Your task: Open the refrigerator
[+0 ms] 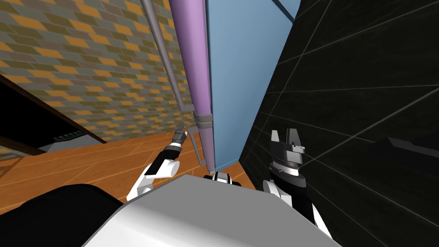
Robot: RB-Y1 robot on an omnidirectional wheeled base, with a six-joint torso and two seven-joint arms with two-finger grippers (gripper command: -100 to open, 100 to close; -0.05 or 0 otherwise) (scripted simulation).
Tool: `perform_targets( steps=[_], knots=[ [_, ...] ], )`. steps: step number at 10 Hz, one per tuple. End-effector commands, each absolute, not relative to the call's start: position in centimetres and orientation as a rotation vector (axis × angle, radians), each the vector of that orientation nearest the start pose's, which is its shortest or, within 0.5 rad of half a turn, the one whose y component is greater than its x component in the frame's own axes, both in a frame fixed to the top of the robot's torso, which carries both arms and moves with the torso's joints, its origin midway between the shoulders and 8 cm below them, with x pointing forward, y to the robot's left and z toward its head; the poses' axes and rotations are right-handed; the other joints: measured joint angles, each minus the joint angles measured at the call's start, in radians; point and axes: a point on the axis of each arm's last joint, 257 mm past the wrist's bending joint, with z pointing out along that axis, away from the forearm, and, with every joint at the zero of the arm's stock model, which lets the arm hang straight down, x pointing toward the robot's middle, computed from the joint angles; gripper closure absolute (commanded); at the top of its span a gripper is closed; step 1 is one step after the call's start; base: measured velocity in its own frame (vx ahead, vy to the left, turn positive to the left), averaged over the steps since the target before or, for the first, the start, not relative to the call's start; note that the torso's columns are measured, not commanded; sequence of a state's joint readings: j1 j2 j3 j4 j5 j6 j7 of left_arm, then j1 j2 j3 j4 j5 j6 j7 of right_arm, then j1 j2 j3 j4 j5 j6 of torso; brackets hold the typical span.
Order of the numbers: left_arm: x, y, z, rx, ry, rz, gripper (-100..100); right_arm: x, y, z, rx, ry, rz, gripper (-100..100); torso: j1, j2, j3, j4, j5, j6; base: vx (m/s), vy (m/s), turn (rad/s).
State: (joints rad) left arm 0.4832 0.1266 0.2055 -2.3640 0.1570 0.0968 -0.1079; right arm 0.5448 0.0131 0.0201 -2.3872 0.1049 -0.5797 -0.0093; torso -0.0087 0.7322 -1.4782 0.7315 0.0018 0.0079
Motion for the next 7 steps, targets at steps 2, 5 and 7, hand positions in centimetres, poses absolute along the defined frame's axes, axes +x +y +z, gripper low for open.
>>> perform_targets(
  steps=[2,5,7],
  knots=[
    [39.0,37.9,-7.0,-1.061,0.994,-0.956,-100,30.7,-25.7,7.0,0.487,0.562,1.28,0,-0.007,-0.001,0.0,-0.003,0.0,0.004,0.045,-0.13,0.114],
    [38.9,39.3,-8.2,-1.124,1.001,-0.932,-100,30.7,-25.7,7.0,0.487,0.562,1.28,0,-0.013,-0.002,0.0,-0.005,0.002,0.008,0.057,-0.139,0.124],
    [38.9,39.7,-8.7,-1.145,1.001,-0.925,-100,30.7,-25.7,7.0,0.487,0.562,1.28,0,-0.014,-0.004,-0.002,-0.004,0.0,0.011,0.047,-0.093,0.085]
  ],
)
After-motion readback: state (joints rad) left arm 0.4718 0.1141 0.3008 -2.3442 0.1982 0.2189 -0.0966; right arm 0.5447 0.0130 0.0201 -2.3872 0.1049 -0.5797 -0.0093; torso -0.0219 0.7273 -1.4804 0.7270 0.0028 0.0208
